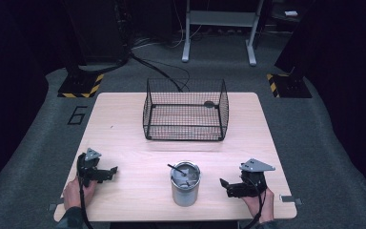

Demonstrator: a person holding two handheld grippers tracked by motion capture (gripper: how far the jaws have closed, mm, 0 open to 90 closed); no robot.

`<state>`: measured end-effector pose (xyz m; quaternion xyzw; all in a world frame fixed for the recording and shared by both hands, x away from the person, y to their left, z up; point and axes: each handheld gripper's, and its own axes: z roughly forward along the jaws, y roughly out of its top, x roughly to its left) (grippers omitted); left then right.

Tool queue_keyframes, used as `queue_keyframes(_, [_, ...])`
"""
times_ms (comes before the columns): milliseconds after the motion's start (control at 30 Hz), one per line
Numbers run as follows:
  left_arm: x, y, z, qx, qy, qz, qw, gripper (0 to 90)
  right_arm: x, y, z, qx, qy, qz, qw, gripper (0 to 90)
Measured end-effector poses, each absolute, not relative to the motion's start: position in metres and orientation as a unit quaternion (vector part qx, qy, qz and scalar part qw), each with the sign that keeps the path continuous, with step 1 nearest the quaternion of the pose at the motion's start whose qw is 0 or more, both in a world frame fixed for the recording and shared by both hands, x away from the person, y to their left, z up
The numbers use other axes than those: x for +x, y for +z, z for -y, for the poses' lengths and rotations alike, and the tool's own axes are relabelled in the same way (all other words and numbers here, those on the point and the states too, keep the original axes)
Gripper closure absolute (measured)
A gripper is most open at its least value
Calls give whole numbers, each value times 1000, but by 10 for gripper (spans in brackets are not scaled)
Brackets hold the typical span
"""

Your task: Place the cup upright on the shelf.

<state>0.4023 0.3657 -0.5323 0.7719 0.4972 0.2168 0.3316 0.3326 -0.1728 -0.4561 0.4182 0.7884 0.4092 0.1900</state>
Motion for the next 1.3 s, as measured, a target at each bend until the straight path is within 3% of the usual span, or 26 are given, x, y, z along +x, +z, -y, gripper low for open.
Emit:
queue_keyframes(767, [402,-532,-366,772,217,-497,332,0,302,-439,116,311,443,-830,135,0])
queue_keyframes(1300, [402,-532,-366,772,217,-497,332,1,313,-446,68,261,463,-839,116,0])
